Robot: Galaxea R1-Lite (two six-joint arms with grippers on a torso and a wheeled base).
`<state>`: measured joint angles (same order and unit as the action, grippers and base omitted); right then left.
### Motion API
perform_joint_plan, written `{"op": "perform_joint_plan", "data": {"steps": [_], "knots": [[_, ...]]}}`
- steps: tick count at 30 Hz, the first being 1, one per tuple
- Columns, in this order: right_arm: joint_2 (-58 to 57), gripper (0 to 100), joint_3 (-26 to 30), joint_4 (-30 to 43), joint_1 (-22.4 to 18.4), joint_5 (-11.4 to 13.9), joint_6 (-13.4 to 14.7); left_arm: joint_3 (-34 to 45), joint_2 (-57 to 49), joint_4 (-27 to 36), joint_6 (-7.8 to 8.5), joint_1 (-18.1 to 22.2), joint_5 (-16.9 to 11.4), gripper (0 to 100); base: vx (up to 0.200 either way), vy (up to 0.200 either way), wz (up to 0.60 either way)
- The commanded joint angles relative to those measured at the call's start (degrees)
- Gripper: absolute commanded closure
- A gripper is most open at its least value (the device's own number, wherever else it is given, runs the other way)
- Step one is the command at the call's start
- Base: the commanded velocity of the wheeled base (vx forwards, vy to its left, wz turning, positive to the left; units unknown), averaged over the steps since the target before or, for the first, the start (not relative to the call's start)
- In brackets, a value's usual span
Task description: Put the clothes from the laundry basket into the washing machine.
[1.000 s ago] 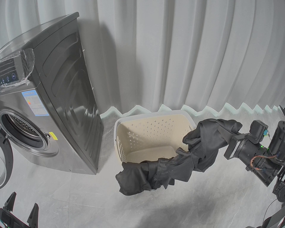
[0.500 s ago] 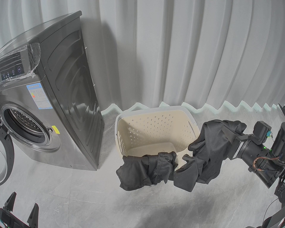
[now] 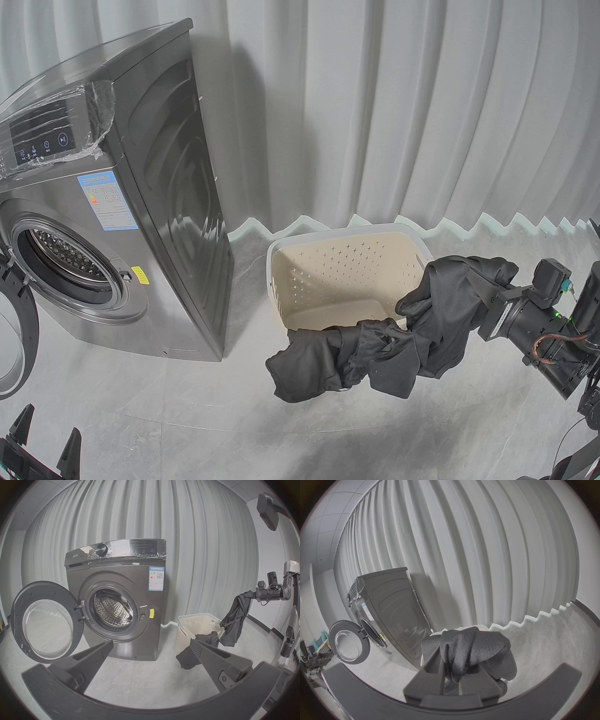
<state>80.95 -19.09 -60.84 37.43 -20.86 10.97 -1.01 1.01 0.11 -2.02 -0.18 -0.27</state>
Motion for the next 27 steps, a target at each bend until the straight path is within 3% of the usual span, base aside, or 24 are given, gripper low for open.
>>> {"op": "perform_joint_plan", "data": {"steps": [1,27], "knots": [[-0.2,100,0.0,-0.1,0.0,0.0,0.0,0.8,-1.0,0.0,0.00,0.0,-0.1,0,0.000,0.200,0.00],[0.8,100,-0.3,-1.5,1.6,0.0,0.2,0.8,-1.0,0.0,0.00,0.0,-0.1,0,0.000,0.200,0.00]]}}
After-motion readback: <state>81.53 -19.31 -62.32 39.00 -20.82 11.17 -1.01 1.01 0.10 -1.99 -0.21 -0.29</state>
